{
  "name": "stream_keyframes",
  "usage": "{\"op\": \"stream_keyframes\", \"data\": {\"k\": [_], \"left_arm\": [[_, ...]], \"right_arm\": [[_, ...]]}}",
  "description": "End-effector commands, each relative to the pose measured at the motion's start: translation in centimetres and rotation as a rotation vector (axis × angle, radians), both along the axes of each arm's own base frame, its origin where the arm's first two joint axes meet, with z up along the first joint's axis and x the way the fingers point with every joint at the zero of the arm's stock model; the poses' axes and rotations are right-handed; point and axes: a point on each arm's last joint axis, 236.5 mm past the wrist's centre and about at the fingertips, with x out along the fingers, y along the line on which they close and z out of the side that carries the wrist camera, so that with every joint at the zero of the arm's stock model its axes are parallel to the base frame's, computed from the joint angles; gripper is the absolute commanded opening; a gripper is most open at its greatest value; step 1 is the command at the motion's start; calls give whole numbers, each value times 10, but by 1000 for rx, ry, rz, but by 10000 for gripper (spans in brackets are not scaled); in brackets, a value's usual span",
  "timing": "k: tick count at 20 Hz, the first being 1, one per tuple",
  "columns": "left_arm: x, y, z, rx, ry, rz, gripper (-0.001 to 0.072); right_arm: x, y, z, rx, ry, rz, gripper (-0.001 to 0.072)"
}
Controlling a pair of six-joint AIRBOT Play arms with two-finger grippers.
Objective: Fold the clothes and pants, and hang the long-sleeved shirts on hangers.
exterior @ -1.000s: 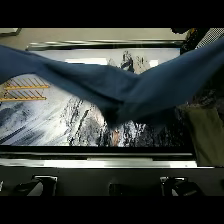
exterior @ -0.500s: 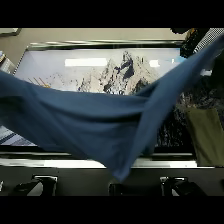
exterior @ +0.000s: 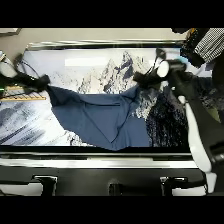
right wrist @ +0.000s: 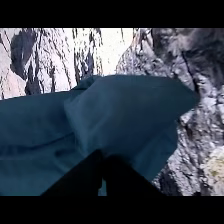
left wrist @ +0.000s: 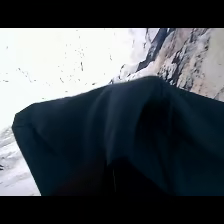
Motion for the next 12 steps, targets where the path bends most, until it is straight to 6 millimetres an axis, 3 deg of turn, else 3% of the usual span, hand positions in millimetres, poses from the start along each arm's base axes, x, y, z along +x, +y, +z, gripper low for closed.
{"op": "stream_keyframes", "data": {"k": [1, 2, 4, 6, 9, 12], "left_arm": [[1, -16, -77, -29, 144, -17, 13], [0, -16, -80, -32, 152, -17, 13], [1, -16, -77, -30, 146, -25, 13], [-1, -14, -69, -22, 142, -50, 13], [-5, -15, -59, -17, 157, -85, 14], [-14, -16, -55, -21, 192, -97, 14]], "right_arm": [[1, 32, -47, 117, 101, 24, 90], [-2, 31, -43, 114, 99, 65, 100], [-19, 28, -25, 154, 121, 171, 368], [-41, -4, -3, 153, 160, 241, 404], [-81, -72, 20, 92, 219, 290, 413], [-125, -114, 7, 119, 297, 222, 419]]}}
